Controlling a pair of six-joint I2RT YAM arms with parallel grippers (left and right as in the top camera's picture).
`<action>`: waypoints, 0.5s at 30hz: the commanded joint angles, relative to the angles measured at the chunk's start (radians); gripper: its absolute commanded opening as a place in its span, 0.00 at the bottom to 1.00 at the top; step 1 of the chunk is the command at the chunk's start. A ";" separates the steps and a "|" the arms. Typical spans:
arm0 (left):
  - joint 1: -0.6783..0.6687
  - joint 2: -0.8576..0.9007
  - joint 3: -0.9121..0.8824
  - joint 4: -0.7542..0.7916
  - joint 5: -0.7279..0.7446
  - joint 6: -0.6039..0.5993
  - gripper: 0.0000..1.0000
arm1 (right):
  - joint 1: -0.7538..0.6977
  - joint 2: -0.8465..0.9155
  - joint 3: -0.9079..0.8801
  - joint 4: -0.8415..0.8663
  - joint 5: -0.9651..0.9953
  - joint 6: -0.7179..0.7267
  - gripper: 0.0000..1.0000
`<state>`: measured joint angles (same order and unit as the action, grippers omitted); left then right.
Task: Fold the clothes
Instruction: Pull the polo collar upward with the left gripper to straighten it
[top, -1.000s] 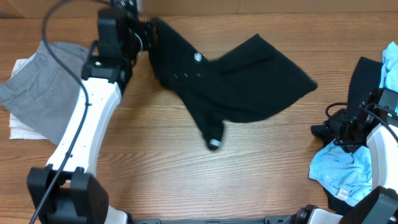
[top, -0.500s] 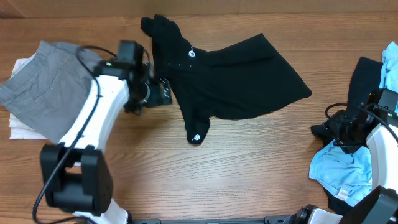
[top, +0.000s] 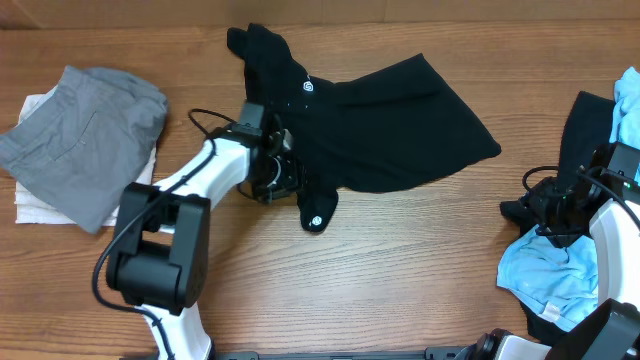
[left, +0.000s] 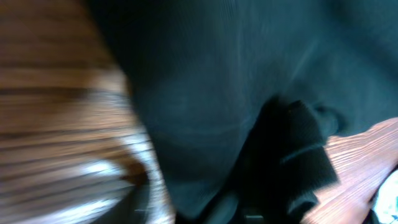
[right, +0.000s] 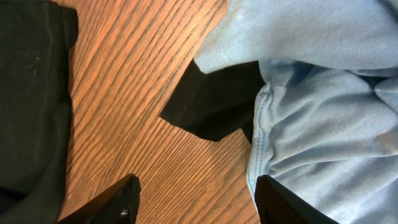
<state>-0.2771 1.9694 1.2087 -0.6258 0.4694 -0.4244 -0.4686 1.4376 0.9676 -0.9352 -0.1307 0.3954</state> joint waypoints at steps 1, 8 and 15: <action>-0.033 0.038 -0.013 -0.003 0.021 -0.024 0.04 | 0.003 -0.010 0.014 0.003 -0.001 -0.004 0.63; 0.061 -0.041 0.028 -0.335 -0.271 -0.025 0.04 | 0.014 -0.010 0.014 -0.005 -0.129 -0.100 0.60; 0.195 -0.172 0.058 -0.496 -0.391 -0.025 0.04 | 0.176 0.026 0.014 0.032 -0.156 -0.164 0.62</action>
<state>-0.1154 1.8736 1.2350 -1.1049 0.1768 -0.4400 -0.3664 1.4391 0.9676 -0.9237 -0.2489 0.2783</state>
